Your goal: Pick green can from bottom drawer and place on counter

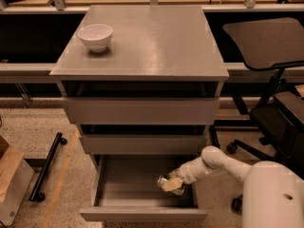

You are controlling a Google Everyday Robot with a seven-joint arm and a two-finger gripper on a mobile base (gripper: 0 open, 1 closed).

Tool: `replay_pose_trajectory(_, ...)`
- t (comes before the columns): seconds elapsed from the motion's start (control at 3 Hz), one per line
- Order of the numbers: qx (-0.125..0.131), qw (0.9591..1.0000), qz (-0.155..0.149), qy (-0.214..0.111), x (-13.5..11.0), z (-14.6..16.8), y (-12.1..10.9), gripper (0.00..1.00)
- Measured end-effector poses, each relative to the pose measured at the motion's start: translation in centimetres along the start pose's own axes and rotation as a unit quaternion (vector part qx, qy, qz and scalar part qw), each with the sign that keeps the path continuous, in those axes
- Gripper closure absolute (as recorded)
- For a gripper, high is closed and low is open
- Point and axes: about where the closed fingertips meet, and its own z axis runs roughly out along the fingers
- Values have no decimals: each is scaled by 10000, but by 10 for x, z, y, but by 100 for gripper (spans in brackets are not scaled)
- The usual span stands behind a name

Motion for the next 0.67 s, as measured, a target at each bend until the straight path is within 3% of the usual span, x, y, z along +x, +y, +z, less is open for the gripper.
replay_pose_trajectory(0.67,-264,9956,-888,-163,-67,-93,86,100)
